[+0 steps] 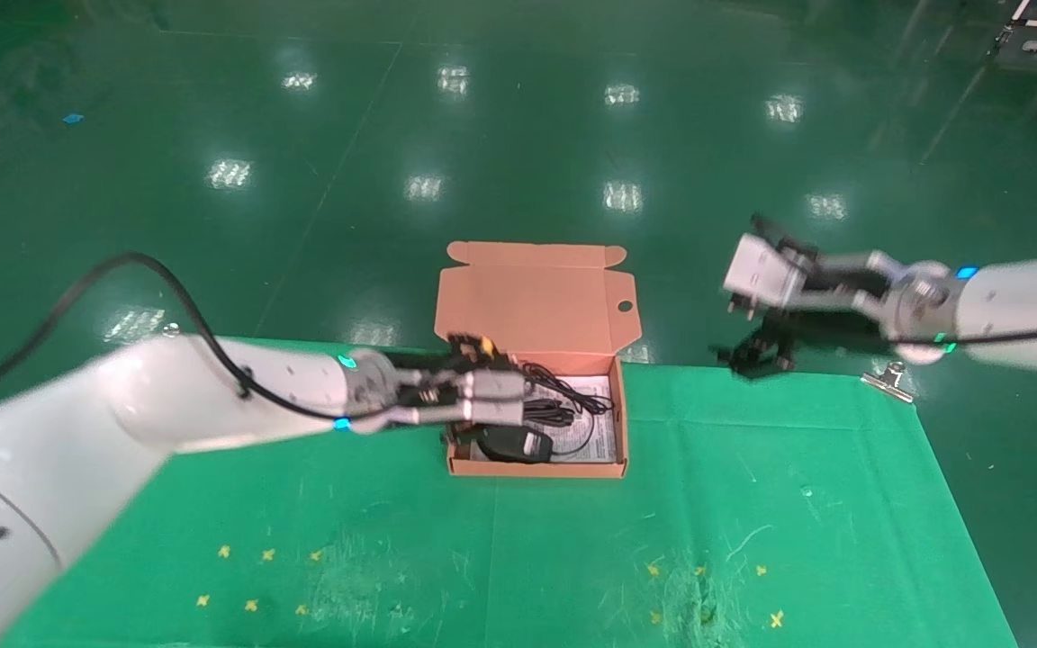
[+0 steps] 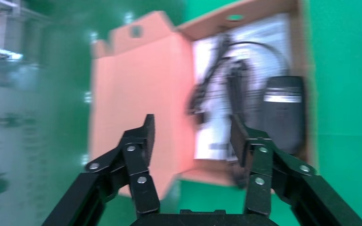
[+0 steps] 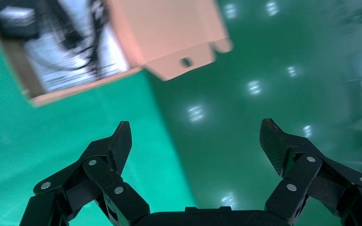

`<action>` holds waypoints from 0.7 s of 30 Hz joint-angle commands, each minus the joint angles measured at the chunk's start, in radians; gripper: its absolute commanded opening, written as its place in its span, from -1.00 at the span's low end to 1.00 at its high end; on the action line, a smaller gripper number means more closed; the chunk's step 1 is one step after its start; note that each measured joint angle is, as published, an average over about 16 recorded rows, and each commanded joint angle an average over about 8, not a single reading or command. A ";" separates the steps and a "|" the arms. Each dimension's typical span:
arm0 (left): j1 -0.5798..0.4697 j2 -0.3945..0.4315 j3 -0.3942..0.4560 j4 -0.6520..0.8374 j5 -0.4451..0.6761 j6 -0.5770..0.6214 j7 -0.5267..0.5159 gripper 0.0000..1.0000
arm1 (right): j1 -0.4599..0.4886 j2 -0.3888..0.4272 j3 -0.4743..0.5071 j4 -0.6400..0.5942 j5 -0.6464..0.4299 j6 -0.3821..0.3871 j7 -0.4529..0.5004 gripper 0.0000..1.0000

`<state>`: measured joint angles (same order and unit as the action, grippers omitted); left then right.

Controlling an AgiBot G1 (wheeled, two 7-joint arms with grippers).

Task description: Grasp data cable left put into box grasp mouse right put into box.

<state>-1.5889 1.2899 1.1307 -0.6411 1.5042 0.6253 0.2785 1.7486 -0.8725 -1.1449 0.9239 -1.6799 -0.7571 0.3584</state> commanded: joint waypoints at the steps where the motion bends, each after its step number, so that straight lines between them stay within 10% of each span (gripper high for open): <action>1: -0.012 -0.015 -0.005 -0.014 -0.004 0.000 -0.016 1.00 | 0.012 0.008 0.008 0.009 0.002 0.007 0.004 1.00; 21: -0.018 -0.169 -0.139 -0.165 -0.096 0.067 -0.134 1.00 | -0.003 0.046 0.110 0.076 0.061 -0.118 -0.036 1.00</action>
<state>-1.6062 1.1204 0.9912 -0.8064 1.4075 0.6924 0.1447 1.7454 -0.8265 -1.0346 1.0006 -1.6181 -0.8753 0.3226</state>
